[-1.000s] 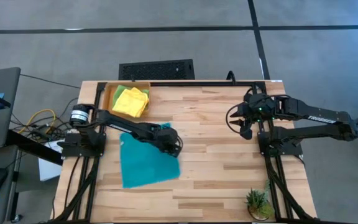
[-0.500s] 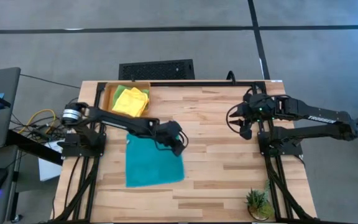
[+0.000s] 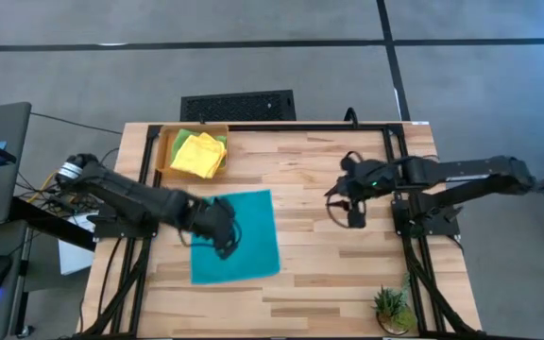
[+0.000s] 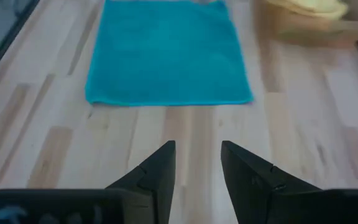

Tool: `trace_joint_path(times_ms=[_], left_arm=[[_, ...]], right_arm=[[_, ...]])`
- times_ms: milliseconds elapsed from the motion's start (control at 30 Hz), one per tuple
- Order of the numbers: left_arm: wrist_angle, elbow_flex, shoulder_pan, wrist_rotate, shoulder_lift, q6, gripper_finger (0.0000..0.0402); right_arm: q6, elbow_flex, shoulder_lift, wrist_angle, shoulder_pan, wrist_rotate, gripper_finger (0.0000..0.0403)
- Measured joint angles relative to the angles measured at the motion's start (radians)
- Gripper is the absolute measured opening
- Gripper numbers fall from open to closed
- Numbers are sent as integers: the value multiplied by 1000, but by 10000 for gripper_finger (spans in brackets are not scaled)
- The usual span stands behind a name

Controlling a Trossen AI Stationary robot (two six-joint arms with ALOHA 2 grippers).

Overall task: Fold microfiber towels
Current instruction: Fold the blue microfiber towel

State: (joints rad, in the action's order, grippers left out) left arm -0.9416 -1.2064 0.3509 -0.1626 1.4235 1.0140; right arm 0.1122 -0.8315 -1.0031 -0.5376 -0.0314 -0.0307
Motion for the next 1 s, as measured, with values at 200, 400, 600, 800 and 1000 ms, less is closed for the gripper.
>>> trace_joint_path(times_ms=[200,400,600,800,1000], left_arm=[[-70,0,170,49,13,204,161],[-109,2,318,88,21,393,161],[-107,27,433,80,31,547,161],[-73,65,500,74,35,654,161],[-66,86,532,72,35,709,161]], right_arm=[[2,-89,-169,22,-63,-2,154],[36,-178,-363,91,-99,-74,154],[152,-284,-545,83,-106,-99,154],[247,-352,-676,80,-133,-228,154],[334,-363,-793,175,-200,-233,154]])
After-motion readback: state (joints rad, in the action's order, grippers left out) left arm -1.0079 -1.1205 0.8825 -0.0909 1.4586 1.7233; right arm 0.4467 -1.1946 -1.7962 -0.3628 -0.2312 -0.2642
